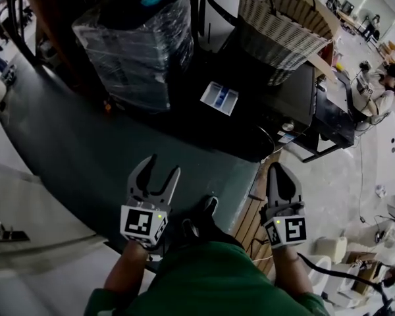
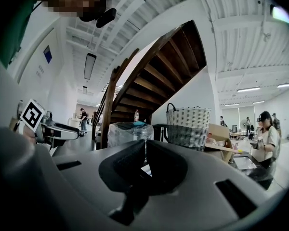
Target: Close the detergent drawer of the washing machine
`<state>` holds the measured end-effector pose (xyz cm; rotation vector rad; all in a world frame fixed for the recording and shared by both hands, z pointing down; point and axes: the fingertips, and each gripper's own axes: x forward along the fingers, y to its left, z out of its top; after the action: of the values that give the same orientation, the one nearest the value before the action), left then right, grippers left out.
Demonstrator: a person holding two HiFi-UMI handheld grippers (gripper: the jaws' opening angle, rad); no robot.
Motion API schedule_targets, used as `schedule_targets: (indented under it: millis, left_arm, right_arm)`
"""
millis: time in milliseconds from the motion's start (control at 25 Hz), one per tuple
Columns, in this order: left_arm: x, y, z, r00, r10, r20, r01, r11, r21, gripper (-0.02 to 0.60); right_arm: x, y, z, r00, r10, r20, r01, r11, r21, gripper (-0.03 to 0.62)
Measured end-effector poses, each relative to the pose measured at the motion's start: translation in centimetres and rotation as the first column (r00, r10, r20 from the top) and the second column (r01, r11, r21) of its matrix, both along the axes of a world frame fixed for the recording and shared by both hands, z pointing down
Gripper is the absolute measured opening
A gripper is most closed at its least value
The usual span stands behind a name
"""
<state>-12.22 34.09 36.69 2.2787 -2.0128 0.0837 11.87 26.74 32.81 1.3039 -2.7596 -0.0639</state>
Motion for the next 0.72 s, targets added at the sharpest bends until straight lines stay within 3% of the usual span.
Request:
schedule_targets:
  millis: [320,720]
  left_arm:
    - [-0.6,-6.5,1.9,0.999,-0.015,0.046,0.018,0.998,-0.056,0.256]
    - [0.5,-13.7,4.1,0.995,-0.01,0.102,0.026,0.987,-0.156,0.256]
  right_arm:
    - [-1.4,-7.7,1.5,0.998,-0.042,0.049,0.044,0.999,-0.025,0.025]
    - [0.3,-15.5,2.7,0.992,-0.03,0.119,0.039,0.997,-0.071,0.025]
